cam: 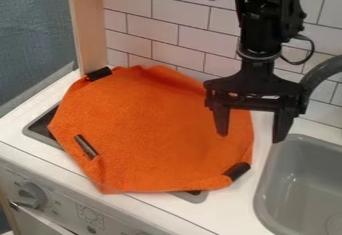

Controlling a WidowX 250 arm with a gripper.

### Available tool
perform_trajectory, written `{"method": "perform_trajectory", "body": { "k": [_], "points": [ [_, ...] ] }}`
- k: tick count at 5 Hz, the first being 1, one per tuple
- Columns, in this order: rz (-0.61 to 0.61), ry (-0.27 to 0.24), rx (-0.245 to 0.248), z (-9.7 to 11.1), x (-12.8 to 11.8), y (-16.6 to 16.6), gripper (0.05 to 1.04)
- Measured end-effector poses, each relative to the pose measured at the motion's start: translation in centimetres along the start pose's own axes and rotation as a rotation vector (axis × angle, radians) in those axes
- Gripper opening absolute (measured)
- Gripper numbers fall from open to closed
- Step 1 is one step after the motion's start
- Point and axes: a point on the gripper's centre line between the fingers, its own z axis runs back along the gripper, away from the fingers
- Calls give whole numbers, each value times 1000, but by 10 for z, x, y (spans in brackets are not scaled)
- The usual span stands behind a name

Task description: Fold the cloth from bottom right to top left

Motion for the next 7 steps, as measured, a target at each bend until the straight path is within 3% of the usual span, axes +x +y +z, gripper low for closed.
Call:
{"method": "perform_trajectory", "body": {
  "k": [1, 2, 3, 4, 5, 6, 7],
  "points": [
    [-2, 25, 19, -8, -4, 3, 998],
    [-46, 74, 116, -20, -8, 20, 998],
    [-49, 98, 149, -32, -7, 22, 999],
    [-68, 102, 158, -46, -3, 19, 998],
    [-111, 119, 132, -61, -1, 15, 998],
    [-140, 144, 107, -73, 0, 10, 941],
    [-151, 156, 95, -80, 5, 7, 677]
  ]
}}
